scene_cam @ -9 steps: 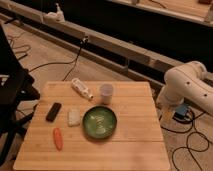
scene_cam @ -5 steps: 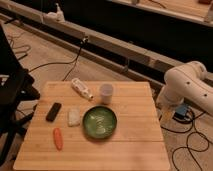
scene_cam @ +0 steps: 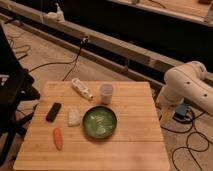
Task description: Place the white sponge in the ceramic bowl
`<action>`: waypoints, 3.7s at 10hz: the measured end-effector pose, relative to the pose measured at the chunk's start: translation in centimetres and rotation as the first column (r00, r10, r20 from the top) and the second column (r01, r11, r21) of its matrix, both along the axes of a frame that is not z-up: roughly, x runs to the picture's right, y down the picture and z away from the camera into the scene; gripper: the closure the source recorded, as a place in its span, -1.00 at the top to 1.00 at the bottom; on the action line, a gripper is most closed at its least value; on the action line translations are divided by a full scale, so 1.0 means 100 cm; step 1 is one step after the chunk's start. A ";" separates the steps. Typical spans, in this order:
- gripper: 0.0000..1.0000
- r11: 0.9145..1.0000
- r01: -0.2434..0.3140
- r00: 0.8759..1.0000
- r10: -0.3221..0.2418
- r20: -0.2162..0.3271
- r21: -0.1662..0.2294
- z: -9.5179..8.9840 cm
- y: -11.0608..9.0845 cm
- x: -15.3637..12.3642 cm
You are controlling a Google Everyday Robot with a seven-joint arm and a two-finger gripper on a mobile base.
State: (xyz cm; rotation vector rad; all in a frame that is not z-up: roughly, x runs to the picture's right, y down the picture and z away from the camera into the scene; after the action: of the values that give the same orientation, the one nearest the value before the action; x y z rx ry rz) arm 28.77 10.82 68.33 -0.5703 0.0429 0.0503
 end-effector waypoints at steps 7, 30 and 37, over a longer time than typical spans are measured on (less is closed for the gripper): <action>0.30 1.000 -0.001 1.000 0.001 -0.006 0.002 -0.001 -0.001 0.001; 0.30 0.836 -0.549 0.817 0.535 -0.213 -0.006 0.004 -0.065 -0.204; 0.30 0.790 -0.613 0.781 0.611 -0.127 0.033 -0.014 -0.061 -0.292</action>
State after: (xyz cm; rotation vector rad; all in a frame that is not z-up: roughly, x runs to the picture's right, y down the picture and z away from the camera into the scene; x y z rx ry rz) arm -0.46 4.74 66.90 -0.5709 -0.0167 0.7315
